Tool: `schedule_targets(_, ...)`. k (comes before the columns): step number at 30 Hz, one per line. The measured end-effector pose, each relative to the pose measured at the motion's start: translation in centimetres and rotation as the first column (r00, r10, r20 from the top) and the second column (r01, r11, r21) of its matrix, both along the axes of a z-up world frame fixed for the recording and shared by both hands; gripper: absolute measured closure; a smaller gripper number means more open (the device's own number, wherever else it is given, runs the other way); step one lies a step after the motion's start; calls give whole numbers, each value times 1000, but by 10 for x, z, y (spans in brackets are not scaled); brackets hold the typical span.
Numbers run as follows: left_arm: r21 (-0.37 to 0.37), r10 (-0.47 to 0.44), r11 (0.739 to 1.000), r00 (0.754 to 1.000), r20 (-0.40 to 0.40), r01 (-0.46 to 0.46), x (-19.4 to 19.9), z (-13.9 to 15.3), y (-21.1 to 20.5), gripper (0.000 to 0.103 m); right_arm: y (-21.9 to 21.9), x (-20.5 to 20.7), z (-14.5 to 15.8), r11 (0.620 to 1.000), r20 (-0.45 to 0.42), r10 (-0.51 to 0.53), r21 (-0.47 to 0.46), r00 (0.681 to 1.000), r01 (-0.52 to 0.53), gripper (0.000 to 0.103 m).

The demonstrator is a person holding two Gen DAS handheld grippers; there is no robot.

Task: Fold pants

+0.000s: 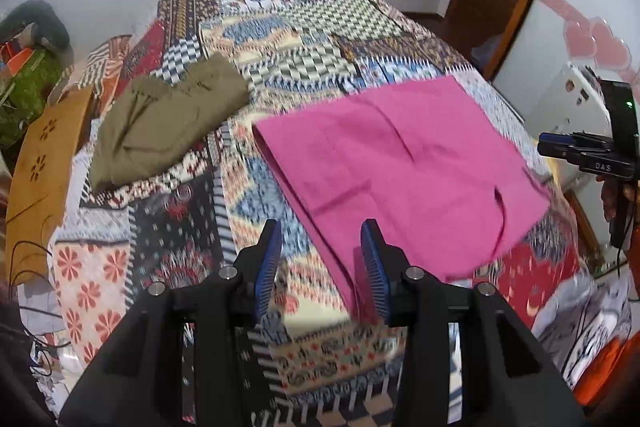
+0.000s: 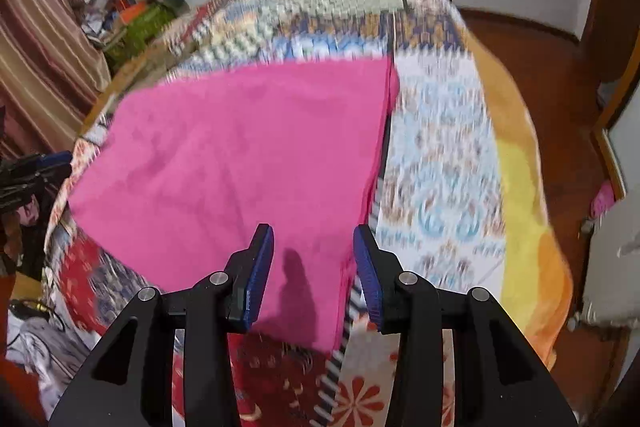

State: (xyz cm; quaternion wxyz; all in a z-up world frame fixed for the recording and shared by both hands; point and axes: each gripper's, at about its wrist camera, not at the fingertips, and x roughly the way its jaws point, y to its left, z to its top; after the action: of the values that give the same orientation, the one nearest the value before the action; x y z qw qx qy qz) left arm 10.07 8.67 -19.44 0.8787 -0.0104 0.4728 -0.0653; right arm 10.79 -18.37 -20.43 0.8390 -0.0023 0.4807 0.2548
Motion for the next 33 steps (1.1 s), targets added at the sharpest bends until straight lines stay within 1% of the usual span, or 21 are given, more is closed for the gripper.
schedule_targets(4, -11, 25, 1000, 1000, 12, -25, 24, 8, 4, 61, 2, 16, 22, 1000, 71, -6, 29, 997, 4, 65)
schedule_targets(8, -22, 57, 998, 998, 9, -57, 49, 9, 10, 61, 9, 31, 31, 999, 112, -14, 37, 994, 10, 64)
schedule_targets(11, -11, 76, 997, 997, 0, -76, 65, 6, 15, 61, 11, 41, 33, 999, 128, -23, 38, 992, 19, 64)
schedule_targets(16, -14, 84, 996, 996, -23, -84, 87, -5, 19, 61, 14, 63, 21, 999, 116, -36, 29, 993, 33, 64)
schedule_targets(25, -65, 99, 992, 990, -102, -106, 124, -31, 31, 61, 19, 95, -6, 999, 58, -47, 18, 997, 46, 64)
schedule_targets(30, -48, 114, 991, 985, -130, -121, 131, -43, 37, 61, 21, 111, -18, 999, 36, -51, 11, 998, 51, 64)
schedule_targets(33, -102, 116, 986, 979, -167, -134, 132, -50, 42, 61, 20, 118, -25, 999, 24, -49, 9, 998, 49, 64)
